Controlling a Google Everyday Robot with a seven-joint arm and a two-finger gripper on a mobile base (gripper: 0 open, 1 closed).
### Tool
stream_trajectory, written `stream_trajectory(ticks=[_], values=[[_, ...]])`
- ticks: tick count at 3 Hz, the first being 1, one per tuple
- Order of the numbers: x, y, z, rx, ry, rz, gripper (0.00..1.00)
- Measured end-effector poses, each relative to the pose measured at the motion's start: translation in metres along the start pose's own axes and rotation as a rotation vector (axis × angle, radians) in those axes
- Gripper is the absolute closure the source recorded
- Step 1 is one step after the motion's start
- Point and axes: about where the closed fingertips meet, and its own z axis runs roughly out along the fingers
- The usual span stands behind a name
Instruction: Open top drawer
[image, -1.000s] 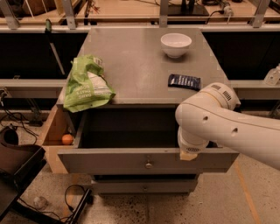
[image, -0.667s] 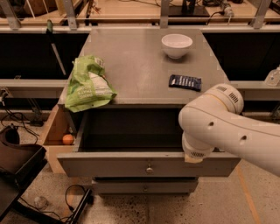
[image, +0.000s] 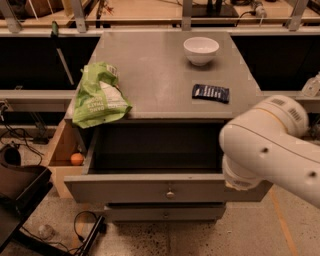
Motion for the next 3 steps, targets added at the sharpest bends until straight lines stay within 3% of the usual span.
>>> stream_trajectory(ticks=[1,2,3], values=[[0.077,0.017,-0.075,0.067,0.023,0.132,1.00],[0.086,0.020,-0.085,0.082,0.028,0.120,0.82],[0.067,0.017,-0.074,0.098,-0.007,0.113,0.59]])
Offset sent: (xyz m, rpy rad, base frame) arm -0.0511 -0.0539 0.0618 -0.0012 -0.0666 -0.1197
